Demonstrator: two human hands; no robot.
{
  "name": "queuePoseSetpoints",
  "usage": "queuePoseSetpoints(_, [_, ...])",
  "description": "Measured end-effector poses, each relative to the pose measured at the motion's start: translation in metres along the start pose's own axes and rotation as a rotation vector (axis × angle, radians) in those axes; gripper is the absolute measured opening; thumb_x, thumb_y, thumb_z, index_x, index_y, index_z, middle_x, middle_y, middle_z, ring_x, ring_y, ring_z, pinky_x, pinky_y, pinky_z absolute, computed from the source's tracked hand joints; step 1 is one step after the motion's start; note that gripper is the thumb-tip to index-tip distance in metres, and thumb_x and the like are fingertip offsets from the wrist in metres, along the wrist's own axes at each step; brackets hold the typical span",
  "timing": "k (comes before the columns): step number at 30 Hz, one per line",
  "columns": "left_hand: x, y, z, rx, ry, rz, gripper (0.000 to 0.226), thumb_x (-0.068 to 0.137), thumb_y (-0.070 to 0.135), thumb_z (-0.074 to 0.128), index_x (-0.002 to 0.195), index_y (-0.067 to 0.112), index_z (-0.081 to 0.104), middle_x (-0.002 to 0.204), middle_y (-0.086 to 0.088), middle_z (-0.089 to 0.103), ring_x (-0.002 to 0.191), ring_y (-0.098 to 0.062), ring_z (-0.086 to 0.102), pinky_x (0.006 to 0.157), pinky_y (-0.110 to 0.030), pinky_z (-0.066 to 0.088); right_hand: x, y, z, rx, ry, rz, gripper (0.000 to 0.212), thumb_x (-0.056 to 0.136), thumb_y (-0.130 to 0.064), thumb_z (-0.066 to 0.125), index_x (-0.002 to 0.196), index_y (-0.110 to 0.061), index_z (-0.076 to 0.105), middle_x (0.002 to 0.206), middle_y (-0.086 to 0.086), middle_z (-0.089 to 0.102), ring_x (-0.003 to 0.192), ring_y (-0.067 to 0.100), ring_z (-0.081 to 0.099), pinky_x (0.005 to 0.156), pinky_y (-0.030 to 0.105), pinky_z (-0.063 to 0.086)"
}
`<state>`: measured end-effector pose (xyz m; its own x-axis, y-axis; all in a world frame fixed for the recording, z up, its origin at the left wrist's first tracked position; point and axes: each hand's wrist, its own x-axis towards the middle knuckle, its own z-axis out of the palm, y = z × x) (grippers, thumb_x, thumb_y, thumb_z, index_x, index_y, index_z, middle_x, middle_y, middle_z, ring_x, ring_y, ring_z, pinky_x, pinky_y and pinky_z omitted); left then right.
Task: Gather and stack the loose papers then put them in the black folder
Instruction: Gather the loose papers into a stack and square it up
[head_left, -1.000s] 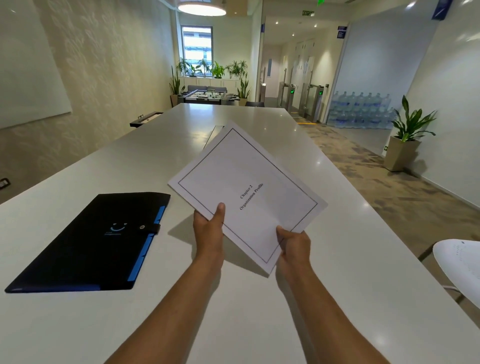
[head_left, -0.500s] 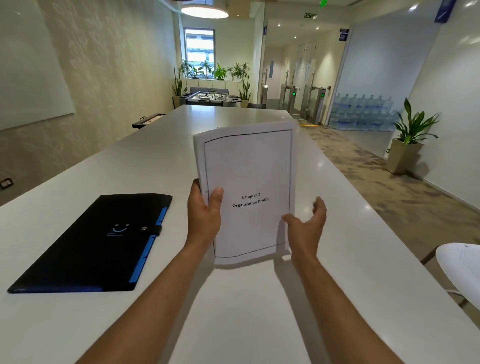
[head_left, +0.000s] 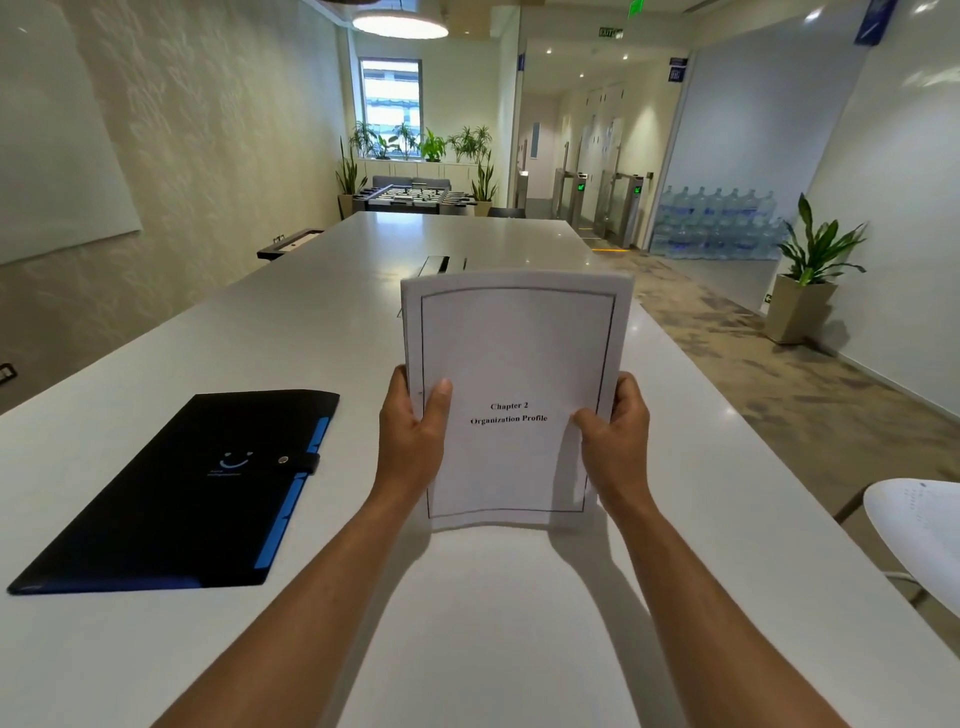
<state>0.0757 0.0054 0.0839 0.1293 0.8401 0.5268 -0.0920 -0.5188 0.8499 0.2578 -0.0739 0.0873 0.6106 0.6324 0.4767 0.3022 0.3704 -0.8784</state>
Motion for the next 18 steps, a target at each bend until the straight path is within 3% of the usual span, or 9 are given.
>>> queuePoseSetpoints(3, [-0.016,-0.016,0.002,0.019,0.039,-0.044,0.017,0.097,0.026,0.056,0.114,0.025,0.054,0.109,0.003,0.064,0.104,-0.008,0.061,0.094,-0.035,0.051,-0.022,0.019,0.004,-0.044,0.033,0.012,0.046,0.075,0.012,0.054,0.093,-0.031,0.054,0.089,-0.011,0.063,0.075,-0.004,0.061,0.067,0.013,0.05])
queuePoseSetpoints(9, [-0.014,-0.013,0.008,0.053,0.135,0.033,0.008,0.098,0.029,0.053,0.103,0.035,0.051,0.094,0.016,0.062,0.09,0.006,0.061,0.072,-0.008,0.047,-0.021,0.017,0.012,-0.004,0.092,-0.022,0.037,0.075,-0.001,0.053,0.092,-0.034,0.055,0.088,-0.012,0.063,0.079,0.003,0.061,0.069,0.014,0.05])
queuePoseSetpoints(13, [-0.019,-0.022,0.007,0.078,0.113,0.043,0.017,0.097,0.031,0.052,0.11,0.02,0.052,0.095,0.014,0.063,0.09,0.003,0.062,0.072,-0.009,0.047,-0.026,0.026,0.011,-0.031,0.048,0.028,0.032,0.077,-0.006,0.052,0.098,-0.029,0.055,0.095,-0.009,0.064,0.085,0.002,0.062,0.073,0.016,0.051])
queuePoseSetpoints(18, [-0.031,-0.04,0.005,0.083,0.071,-0.001,0.018,0.1,0.023,0.048,0.115,0.014,0.05,0.099,0.011,0.062,0.091,0.006,0.062,0.073,-0.008,0.047,-0.042,0.042,0.013,-0.066,0.019,0.087,0.038,0.082,0.0,0.051,0.095,-0.035,0.054,0.095,-0.016,0.063,0.08,-0.008,0.06,0.067,0.007,0.046])
